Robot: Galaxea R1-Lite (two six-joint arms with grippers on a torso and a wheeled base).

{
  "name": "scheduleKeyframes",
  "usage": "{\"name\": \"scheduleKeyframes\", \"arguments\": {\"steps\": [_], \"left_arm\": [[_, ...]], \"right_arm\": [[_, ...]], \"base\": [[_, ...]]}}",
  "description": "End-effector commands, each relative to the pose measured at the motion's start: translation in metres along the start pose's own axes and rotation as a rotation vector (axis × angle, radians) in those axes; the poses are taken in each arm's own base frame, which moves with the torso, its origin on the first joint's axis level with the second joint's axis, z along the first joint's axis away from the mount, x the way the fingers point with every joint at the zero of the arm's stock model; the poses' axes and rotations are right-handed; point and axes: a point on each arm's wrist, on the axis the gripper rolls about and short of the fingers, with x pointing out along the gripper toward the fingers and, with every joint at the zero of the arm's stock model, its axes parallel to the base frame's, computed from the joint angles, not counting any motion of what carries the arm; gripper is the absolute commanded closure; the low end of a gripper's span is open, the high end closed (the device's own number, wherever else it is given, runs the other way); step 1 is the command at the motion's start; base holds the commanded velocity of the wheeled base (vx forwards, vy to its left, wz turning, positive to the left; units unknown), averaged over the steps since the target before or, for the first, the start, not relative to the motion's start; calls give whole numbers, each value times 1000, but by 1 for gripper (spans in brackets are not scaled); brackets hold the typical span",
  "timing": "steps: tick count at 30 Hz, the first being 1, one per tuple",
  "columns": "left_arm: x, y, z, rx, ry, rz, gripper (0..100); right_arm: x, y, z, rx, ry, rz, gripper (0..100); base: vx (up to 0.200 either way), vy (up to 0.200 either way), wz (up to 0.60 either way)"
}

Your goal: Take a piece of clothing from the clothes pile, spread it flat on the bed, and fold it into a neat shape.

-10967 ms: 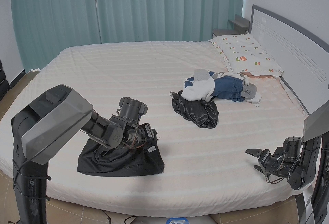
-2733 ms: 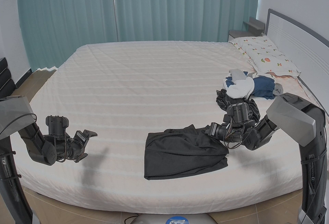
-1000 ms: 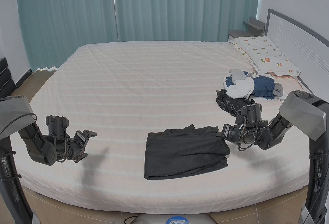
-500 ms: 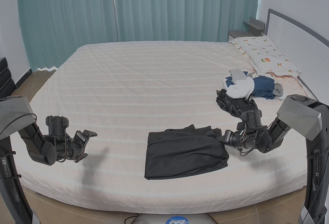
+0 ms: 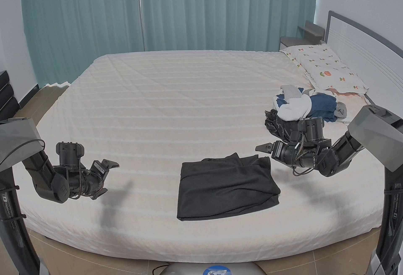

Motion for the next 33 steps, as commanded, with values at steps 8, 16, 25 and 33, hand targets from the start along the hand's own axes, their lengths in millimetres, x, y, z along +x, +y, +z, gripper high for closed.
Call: {"name": "scheduleKeyframes", "arguments": {"steps": [8,16,25,33], "left_arm": [[0,1,0,-1,1,2,0],[0,0,0,2,1,1,0],[0,1,0,2,0,1,0],[0,1,0,2,0,1,0]], "right_arm": [[45,9,-9,-33,-17,-12,0],[59,-2,-19,-35,16,-35,0],[62,-12,-17,-27,3,-64,100],[58,-23,-12,-3,-13,-82,100]], "base": [[0,0,0],[0,0,0],[0,0,0],[0,0,0]]}}
